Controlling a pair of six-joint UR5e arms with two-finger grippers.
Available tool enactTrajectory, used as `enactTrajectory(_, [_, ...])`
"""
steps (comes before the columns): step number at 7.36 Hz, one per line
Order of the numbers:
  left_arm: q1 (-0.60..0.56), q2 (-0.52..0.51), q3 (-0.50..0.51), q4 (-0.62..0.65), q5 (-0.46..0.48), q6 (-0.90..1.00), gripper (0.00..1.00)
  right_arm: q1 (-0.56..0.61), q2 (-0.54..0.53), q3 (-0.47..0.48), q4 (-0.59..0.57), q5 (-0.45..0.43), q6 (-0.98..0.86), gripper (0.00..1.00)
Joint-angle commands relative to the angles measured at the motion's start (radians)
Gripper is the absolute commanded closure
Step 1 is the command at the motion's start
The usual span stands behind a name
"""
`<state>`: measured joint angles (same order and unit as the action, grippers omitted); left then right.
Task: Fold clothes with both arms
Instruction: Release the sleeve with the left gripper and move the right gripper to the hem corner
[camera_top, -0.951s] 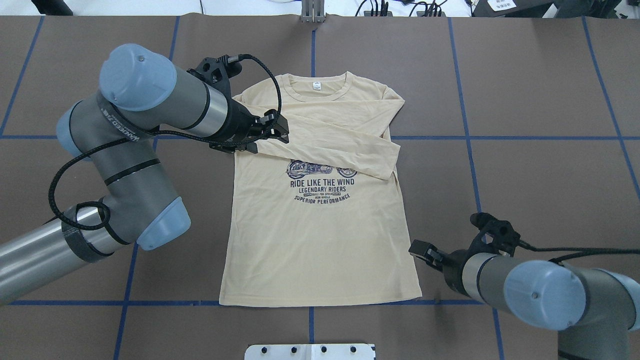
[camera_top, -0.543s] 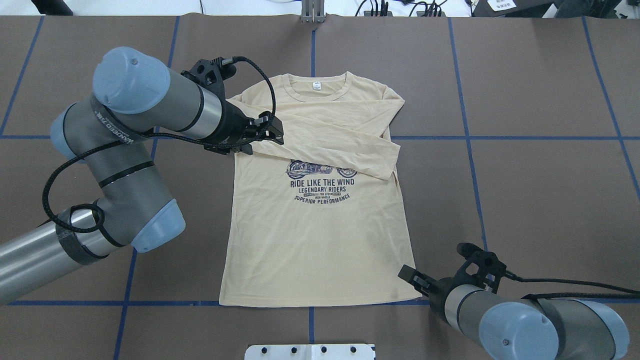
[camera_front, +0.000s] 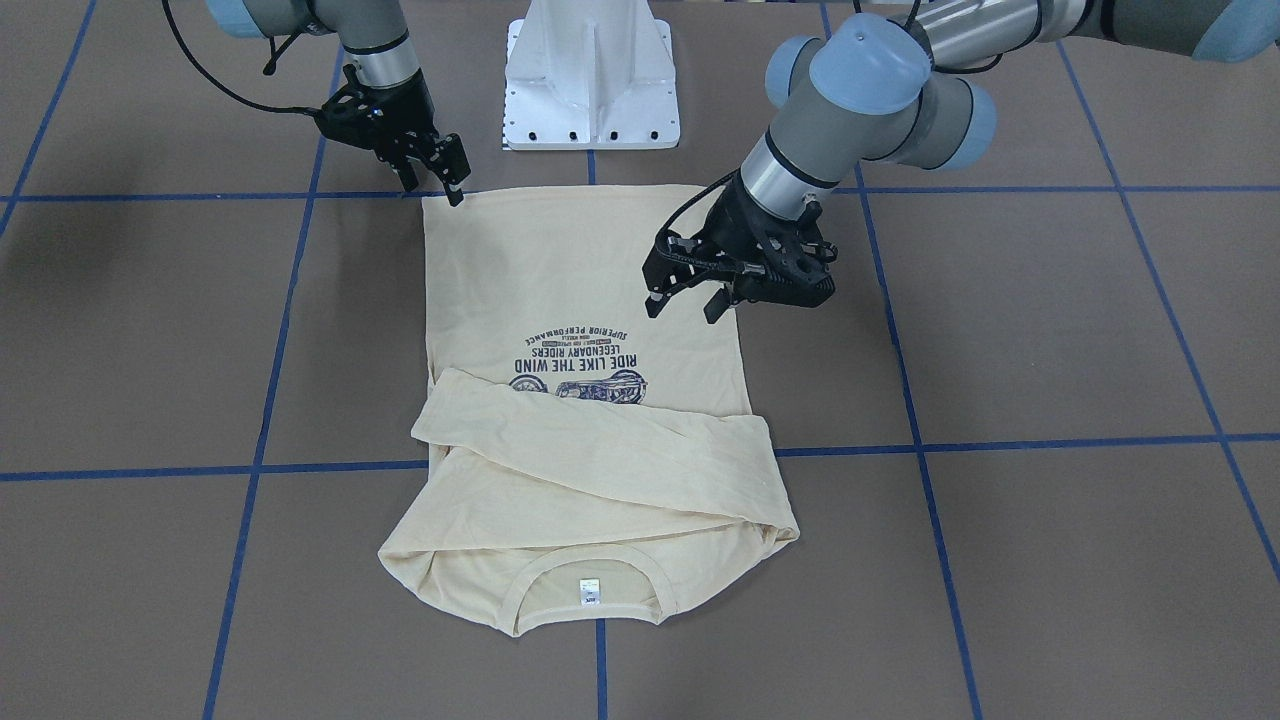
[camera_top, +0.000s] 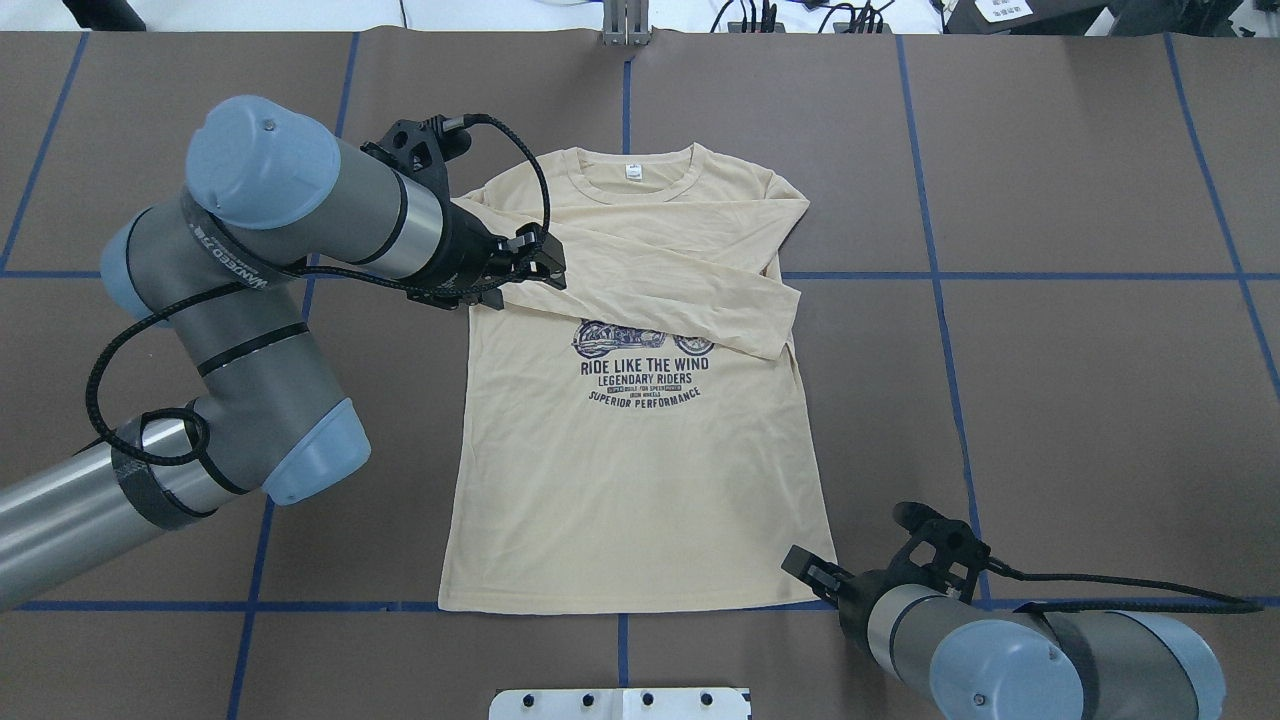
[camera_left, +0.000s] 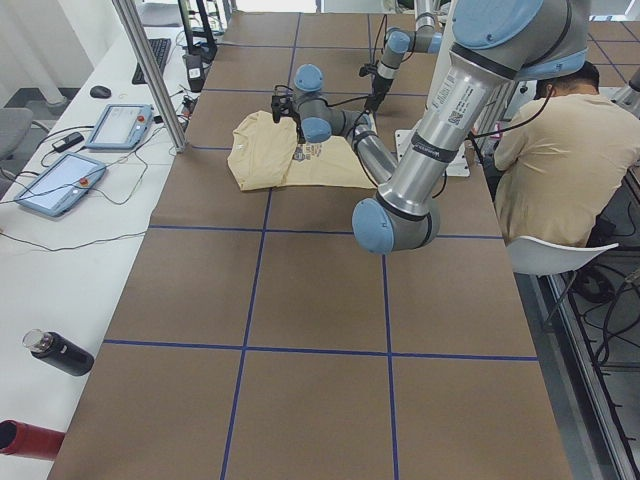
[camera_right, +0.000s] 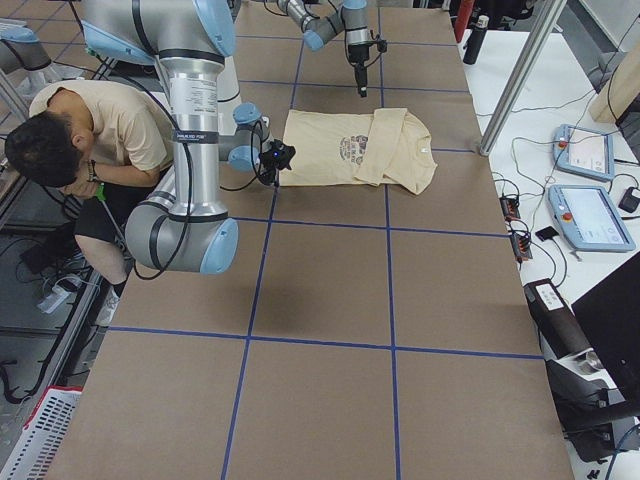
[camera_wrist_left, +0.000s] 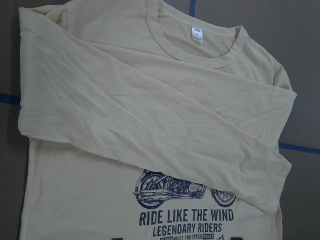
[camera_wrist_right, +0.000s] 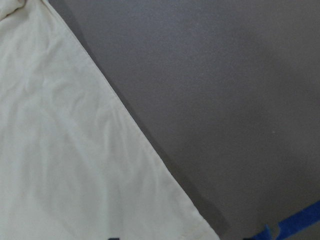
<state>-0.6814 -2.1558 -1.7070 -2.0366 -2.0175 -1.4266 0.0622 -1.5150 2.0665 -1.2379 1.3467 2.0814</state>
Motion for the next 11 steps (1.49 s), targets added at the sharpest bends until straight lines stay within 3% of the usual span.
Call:
enactTrajectory(1, [0.002,-0.001,0.003,-0.002,0.0,-0.002,0.23,-0.001,-0.001,-0.008,0.002,0.002,0.0,0.19])
enactTrajectory(3, [0.002,0.001,0.004,-0.002,0.0,-0.002,0.22,-0.001,-0.004,-0.008,0.0,0.002,0.0,0.23])
enactTrajectory(4, [0.002,0.001,0.003,-0.002,0.0,-0.003,0.22,0.001,-0.002,-0.008,0.0,0.002,0.002,0.41])
enactTrajectory(6, [0.002,0.001,0.004,-0.004,0.0,-0.003,0.21,0.001,-0.005,-0.006,-0.002,0.002,0.022,0.88])
enactTrajectory(7, [0.002,0.001,0.003,-0.004,0.0,-0.005,0.21,0.001,-0.007,-0.002,-0.002,0.002,0.023,1.0])
enactTrajectory(10, [0.005,0.023,-0.006,-0.002,0.005,-0.021,0.2,0.005,-0.014,0.01,-0.002,0.005,0.022,1.0])
enactTrajectory(11, [0.017,0.054,-0.016,-0.004,0.049,-0.093,0.2,0.007,-0.014,0.012,-0.002,0.005,0.023,1.0])
